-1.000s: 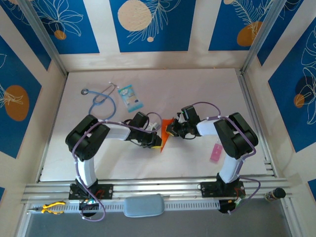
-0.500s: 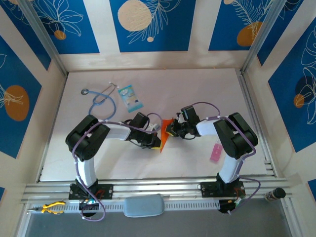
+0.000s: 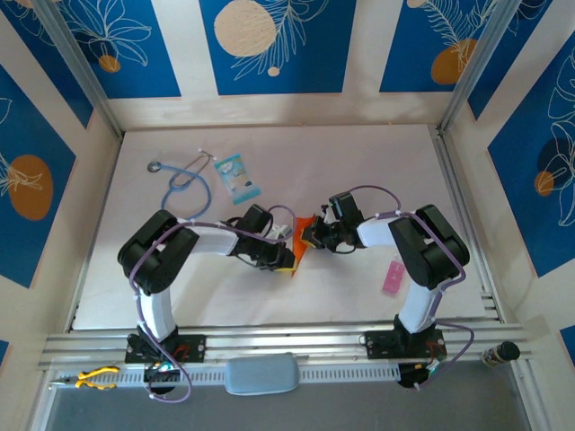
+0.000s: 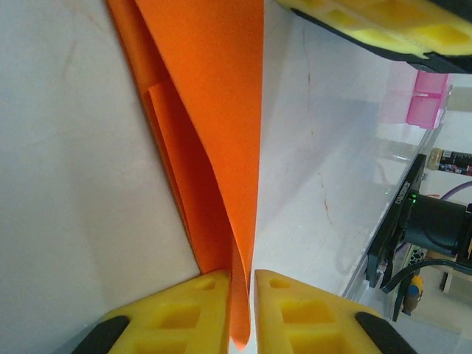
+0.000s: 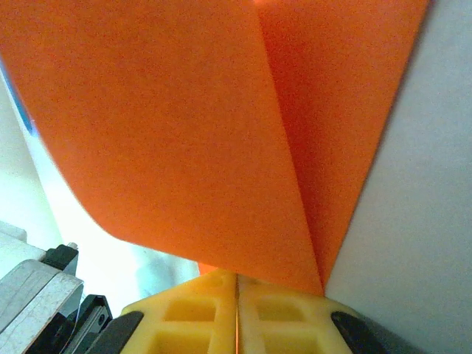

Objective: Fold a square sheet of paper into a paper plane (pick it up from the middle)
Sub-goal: Fold the wing for the fifth time at the center of the table.

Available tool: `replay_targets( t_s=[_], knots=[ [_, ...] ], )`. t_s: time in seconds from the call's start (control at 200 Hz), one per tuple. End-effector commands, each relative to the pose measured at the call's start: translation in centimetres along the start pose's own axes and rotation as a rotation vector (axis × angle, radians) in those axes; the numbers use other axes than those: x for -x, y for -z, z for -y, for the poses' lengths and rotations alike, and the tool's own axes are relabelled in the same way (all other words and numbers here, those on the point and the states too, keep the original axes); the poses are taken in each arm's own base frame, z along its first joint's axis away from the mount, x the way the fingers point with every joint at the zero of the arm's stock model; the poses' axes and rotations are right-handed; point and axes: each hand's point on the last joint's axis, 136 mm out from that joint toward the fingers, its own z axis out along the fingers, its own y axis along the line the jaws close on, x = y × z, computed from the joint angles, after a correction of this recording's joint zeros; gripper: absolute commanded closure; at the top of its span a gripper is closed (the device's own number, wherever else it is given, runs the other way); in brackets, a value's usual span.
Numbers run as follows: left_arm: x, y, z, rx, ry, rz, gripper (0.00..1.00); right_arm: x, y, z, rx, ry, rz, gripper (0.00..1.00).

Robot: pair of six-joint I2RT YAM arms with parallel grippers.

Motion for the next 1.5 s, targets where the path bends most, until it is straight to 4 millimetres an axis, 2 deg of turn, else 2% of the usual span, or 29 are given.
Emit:
replay_targets(
  t_s=[0.0, 0.075, 0.245, 0.39, 0.51, 0.71, 0.815, 0.91, 1.126, 1.316, 1.496],
  knots=[
    [-3.8, -0.6, -2.2, 0.070, 0.085, -0.112, 0.85, -1.4, -0.9, 3.6, -0.125, -0.054, -0.039, 0.92],
    [-4.0, -0.6, -2.5, 0.084, 0.088, -0.116, 0.91, -1.4, -0.9, 3.5, -0.125, -0.052, -0.039, 0.92],
    [-4.3, -0.7, -2.5, 0.075, 0.089, -0.127, 0.96, -1.4, -0.9, 3.6, -0.127, -0.053, -0.040, 0.92],
    [-4.3, -0.6, -2.4, 0.073, 0.087, -0.128, 0.95, -1.4, -0.9, 3.7, -0.130, -0.055, -0.040, 0.92],
    [-4.1, -0.2, -2.2, 0.083, 0.074, -0.102, 0.88, -1.4, -0.9, 3.8, -0.135, -0.057, -0.042, 0.92],
    [-2.0, 2.1, -0.2, 0.097, 0.008, 0.031, 0.73, -1.4, -0.9, 3.6, -0.135, -0.055, -0.040, 0.92],
    [-0.4, 3.3, 1.8, 0.083, -0.039, 0.098, 0.72, -1.3, -0.8, 3.6, -0.136, -0.054, -0.039, 0.92],
    [1.2, 3.7, 3.6, 0.049, -0.071, 0.131, 0.75, -1.4, -0.8, 3.7, -0.139, -0.056, -0.038, 0.92],
    [3.6, 2.3, 5.7, -0.048, -0.054, 0.114, 0.88, -1.5, -1.0, 3.6, -0.137, -0.056, -0.044, 0.92],
    [4.7, 0.9, 5.7, -0.078, -0.019, 0.104, 0.89, -1.4, -1.0, 3.5, -0.134, -0.055, -0.044, 0.92],
    [4.6, -0.1, 5.1, -0.051, 0.001, 0.082, 0.90, -1.5, -1.0, 3.6, -0.136, -0.055, -0.045, 0.92]
  ],
)
